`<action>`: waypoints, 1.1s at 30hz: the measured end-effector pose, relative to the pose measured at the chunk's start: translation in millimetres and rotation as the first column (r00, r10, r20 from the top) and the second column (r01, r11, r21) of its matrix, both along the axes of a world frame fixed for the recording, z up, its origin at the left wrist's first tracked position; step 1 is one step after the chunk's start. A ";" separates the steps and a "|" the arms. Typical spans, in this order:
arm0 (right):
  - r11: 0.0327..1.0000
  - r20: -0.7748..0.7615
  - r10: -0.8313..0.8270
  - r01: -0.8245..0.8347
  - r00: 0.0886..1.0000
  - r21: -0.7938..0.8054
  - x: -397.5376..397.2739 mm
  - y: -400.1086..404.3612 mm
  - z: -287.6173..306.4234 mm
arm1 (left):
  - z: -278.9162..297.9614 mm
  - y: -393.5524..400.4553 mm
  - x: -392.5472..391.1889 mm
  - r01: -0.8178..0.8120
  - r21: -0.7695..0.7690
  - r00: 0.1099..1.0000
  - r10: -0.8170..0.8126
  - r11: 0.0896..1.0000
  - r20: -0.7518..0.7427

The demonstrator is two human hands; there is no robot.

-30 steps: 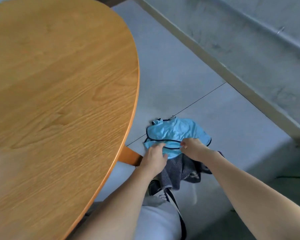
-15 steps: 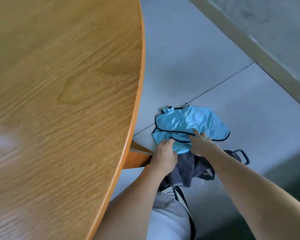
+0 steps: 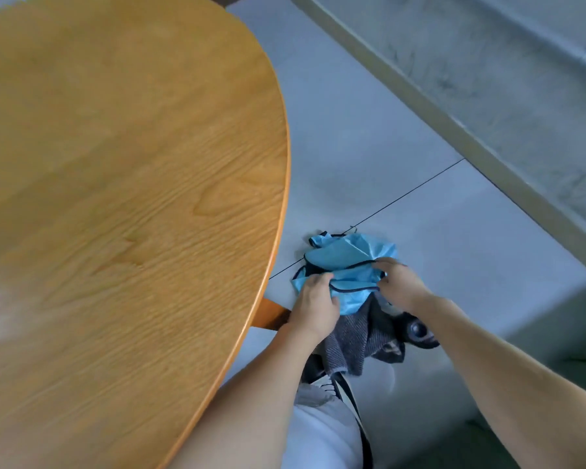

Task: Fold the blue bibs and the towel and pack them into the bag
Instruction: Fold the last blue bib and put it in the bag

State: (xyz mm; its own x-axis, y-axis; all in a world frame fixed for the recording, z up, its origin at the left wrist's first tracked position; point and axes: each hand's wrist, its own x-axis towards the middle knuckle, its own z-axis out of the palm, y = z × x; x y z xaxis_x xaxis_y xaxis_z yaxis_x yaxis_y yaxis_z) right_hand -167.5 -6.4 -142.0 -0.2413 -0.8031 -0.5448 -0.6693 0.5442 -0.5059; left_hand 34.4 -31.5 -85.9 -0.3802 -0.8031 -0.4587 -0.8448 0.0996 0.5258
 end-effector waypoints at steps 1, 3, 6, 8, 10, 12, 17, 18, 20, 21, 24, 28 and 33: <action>0.999 0.010 -0.035 0.035 0.999 -0.040 -5.4 4.2 13.2 | 9.0 1.4 -3.0 -0.007 -0.016 1.000 0.007 1.000 -0.013; 0.991 0.038 -0.073 0.077 0.997 -0.108 -15.5 12.0 43.1 | 29.3 6.3 -10.7 -0.014 -0.039 0.999 0.013 0.999 -0.037; 0.968 0.082 -0.117 0.132 0.990 -0.213 -26.3 17.0 104.4 | 68.4 12.3 -25.7 -0.027 -0.083 0.996 0.019 0.996 -0.091; 0.942 0.147 -0.159 0.195 0.976 -0.272 -31.0 19.8 152.1 | 98.3 14.2 -35.3 -0.027 -0.118 0.993 0.013 0.993 -0.118; 0.917 0.200 -0.183 0.241 0.962 -0.318 -34.4 24.1 200.4 | 129.8 14.3 -45.5 -0.021 -0.178 0.983 -0.012 0.984 -0.182; 0.887 0.223 -0.174 0.251 0.959 -0.387 -35.4 29.5 251.1 | 165.4 14.0 -56.7 -0.039 -0.235 0.966 -0.024 0.971 -0.258; 0.792 0.268 -0.119 0.254 0.956 -0.555 -29.4 47.1 369.4 | 264.9 12.7 -78.9 -0.137 -0.356 0.906 -0.029 0.924 -0.422; 0.773 0.254 -0.113 0.245 0.961 -0.585 -29.2 50.2 390.2 | 286.7 12.1 -80.7 -0.147 -0.381 0.894 -0.043 0.913 -0.446; 0.731 0.234 -0.099 0.230 0.967 -0.642 -29.1 54.6 430.8 | 329.5 10.0 -81.2 -0.159 -0.419 0.879 -0.065 0.894 -0.472; 0.711 0.214 -0.087 0.211 0.973 -0.670 -27.9 56.2 453.7 | 351.5 8.9 -79.8 -0.164 -0.436 0.878 -0.071 0.885 -0.474; 0.655 0.151 -0.057 0.151 0.987 -0.741 -18.1 59.4 524.5 | 415.4 8.2 -72.5 -0.159 -0.506 0.879 -0.112 0.848 -0.464; 0.550 0.055 -0.015 0.054 0.998 -0.833 15.5 63.8 630.3 | 513.9 17.7 -52.1 -0.243 -0.576 0.819 -0.153 0.780 -0.553; 0.347 -0.136 0.017 -0.133 0.991 -0.928 81.0 70.6 755.7 | 643.3 30.8 10.7 -0.388 -0.596 0.757 -0.126 0.703 -0.641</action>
